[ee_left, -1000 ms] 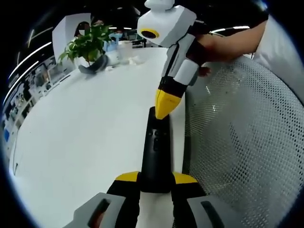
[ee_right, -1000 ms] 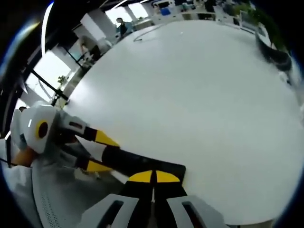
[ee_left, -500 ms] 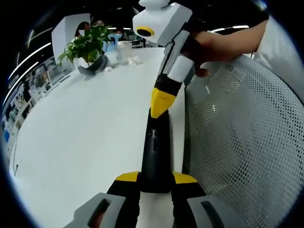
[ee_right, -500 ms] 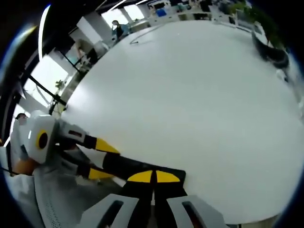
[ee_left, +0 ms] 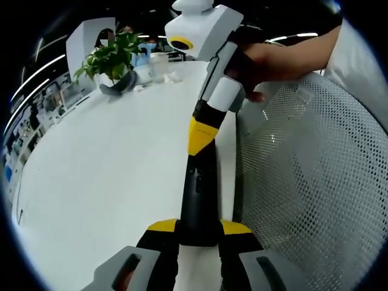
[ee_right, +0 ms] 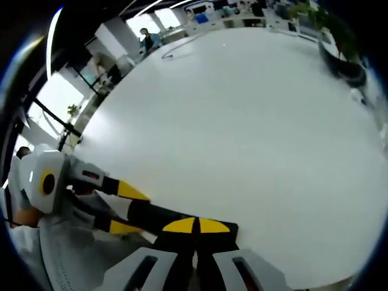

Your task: Press the specified remote control buttons in sequence, fully releasing each button before pressing the next.

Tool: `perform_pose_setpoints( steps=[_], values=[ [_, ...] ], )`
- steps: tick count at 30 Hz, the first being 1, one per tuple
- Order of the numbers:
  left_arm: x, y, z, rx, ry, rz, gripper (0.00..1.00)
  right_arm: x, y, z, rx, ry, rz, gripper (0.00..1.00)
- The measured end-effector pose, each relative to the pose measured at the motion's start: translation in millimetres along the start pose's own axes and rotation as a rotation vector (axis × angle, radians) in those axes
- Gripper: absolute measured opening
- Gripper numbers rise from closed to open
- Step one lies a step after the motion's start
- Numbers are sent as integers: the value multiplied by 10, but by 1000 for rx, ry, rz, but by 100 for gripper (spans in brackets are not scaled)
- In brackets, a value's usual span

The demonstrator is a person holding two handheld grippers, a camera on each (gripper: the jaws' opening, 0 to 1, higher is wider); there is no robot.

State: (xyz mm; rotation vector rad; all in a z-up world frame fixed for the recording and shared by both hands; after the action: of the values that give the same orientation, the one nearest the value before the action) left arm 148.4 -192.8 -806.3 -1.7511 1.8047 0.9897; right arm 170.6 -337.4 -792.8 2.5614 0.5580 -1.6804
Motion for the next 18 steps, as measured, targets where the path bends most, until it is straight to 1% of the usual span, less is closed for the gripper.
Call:
perform_pose_setpoints(
  steps=[9,10,12,16,18],
  values=[
    [1,-4,1,0,0,1,24,23,-36,-2,-62,15,34,0],
    [1,-4,1,1,0,1,24,27,-38,-9,-82,9,39,0],
    [2,-4,2,1,0,1,24,34,-43,-26,-96,-4,43,0],
    [2,-4,2,2,1,1,24,42,-38,-43,-99,-28,45,0],
    [1,-2,2,2,0,1,24,46,-44,-59,-108,-51,50,0]
  ],
)
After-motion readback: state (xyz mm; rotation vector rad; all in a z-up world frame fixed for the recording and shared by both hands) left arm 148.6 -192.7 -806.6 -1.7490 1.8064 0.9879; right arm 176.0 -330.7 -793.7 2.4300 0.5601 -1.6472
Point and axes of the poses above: the point that each gripper's makers call its tool centre point, and the gripper's own axes: x roughly forward along the fingers, y roughly to its right, z roughly out of its underside, the point moved 7 cm from there along -x, roughly backward along the fingers, and after that the axes turned 14 degrees about z, right-handed, at the moved point
